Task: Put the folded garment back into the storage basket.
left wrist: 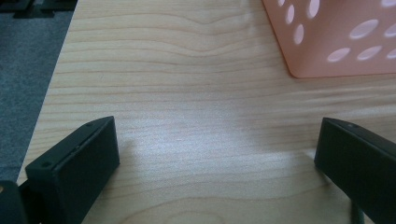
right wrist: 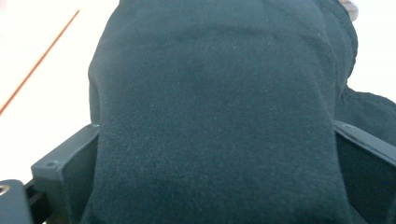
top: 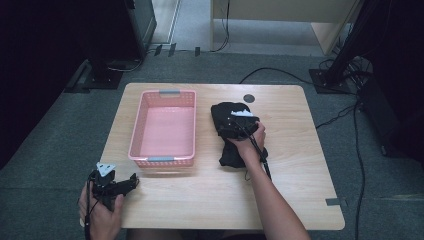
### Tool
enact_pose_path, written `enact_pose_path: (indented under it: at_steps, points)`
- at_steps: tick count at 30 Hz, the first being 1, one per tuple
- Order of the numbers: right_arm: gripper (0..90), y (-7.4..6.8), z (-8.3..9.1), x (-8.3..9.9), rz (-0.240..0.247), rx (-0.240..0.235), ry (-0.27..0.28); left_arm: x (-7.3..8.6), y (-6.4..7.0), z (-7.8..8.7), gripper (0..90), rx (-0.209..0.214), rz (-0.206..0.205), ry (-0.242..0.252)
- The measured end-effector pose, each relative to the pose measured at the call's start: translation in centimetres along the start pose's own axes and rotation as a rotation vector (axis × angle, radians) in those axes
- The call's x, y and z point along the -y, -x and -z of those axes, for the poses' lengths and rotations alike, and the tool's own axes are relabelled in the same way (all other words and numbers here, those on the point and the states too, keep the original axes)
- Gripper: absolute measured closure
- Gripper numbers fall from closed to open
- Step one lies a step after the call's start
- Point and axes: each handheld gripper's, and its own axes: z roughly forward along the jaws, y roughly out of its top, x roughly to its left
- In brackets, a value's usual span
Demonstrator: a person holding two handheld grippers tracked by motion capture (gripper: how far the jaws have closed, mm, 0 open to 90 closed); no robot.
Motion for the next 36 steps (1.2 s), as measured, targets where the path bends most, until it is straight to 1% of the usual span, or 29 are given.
enact_pose_path:
  at_steps: [2, 5, 7, 10, 13, 16, 18, 19, 20, 21, 22, 23, 24, 25, 26, 28, 30, 31, 33, 34, 35, 36]
  points:
    - [3.5, 0.0, -0.1, 0.3, -0.012, 0.002, 0.022, 0.0, 0.0, 0.0, 0.0, 0.000, 0.000, 0.000]
    - [3.5, 0.1, -0.3, 0.7, -0.011, 0.003, 0.049, 0.0, 0.0, 0.0, 0.0, 0.000, 0.000, 0.000]
    - [3.3, 0.1, -0.4, 1.0, -0.013, 0.003, 0.057, 0.0, 0.0, 0.0, 0.0, 0.000, 0.000, 0.000]
    - [2.6, 0.1, -0.5, 1.2, -0.003, 0.009, 0.053, 0.0, 0.0, 0.0, 0.0, 0.000, 0.000, 0.000]
    - [2.4, -0.3, -0.5, 1.3, 0.017, 0.032, 0.031, 0.0, 0.0, 0.0, 0.0, 0.000, 0.000, 0.000]
    - [2.7, -0.3, -0.5, 1.3, 0.020, 0.034, 0.026, 0.0, 0.0, 0.0, 0.0, 0.000, 0.000, 0.000]
    - [6.9, -0.5, -0.4, 1.4, 0.019, 0.050, 0.019, 0.0, 0.0, 0.0, 0.0, 0.000, 0.000, 0.000]
    - [9.9, -0.5, -0.4, 1.5, 0.033, 0.064, 0.016, 0.0, 0.0, 0.0, 0.0, 0.000, 0.000, 0.000]
    - [9.9, -0.5, -0.4, 1.5, 0.033, 0.064, 0.016, 0.0, 0.0, 0.0, 0.0, 0.000, 0.000, 0.000]
    - [12.5, -0.7, -0.4, 1.6, 0.046, 0.081, 0.013, 0.0, 0.0, 0.0, 0.0, 0.000, 0.000, 0.000]
    - [14.2, -0.9, -0.3, 1.6, 0.070, 0.093, 0.011, 0.0, 0.0, 0.0, 0.0, 0.000, 0.000, 0.000]
    - [19.2, -1.2, -0.2, 1.8, 0.094, 0.098, 0.015, 0.0, 0.0, 0.0, 0.0, 0.000, 0.000, 0.000]
    - [19.2, -1.2, -0.2, 1.8, 0.094, 0.098, 0.015, 0.0, 0.0, 0.0, 0.0, 0.000, 0.000, 0.000]
    - [22.4, -1.3, -0.1, 1.8, 0.097, 0.094, 0.018, 0.0, 0.0, 0.0, 0.0, 0.000, 0.000, 0.000]
    - [25.2, -1.3, -0.1, 1.9, 0.092, 0.095, 0.023, 0.0, 0.0, 0.0, 0.0, 0.000, 0.000, 0.000]
    - [32.1, -1.2, 0.1, 1.9, 0.065, 0.093, 0.034, 0.0, 0.0, 0.0, 0.0, 0.000, 0.000, 0.000]
    - [36.2, -1.1, 0.2, 2.0, 0.053, 0.087, 0.041, 0.0, 0.0, 0.0, 0.0, 0.000, 0.000, 0.000]
    - [36.2, -1.1, 0.2, 2.0, 0.053, 0.087, 0.041, 0.0, 0.0, 0.0, 0.0, 0.000, 0.000, 0.000]
    - [42.6, -1.0, 0.3, 2.0, 0.033, 0.088, 0.054, 0.0, 0.0, 0.0, 0.0, 0.000, 0.000, 0.000]
    - [47.1, -0.8, 0.4, 2.0, 0.020, 0.082, 0.065, 0.0, 0.0, 0.0, 0.0, 0.000, 0.000, 0.000]
    - [47.1, -0.8, 0.4, 2.0, 0.020, 0.082, 0.065, 0.0, 0.0, 0.0, 0.0, 0.000, 0.000, 0.000]
    - [51.0, -0.7, 0.5, 1.9, 0.010, 0.082, 0.074, 0.0, 0.0, 0.0, 0.0, 0.000, 0.000, 0.000]
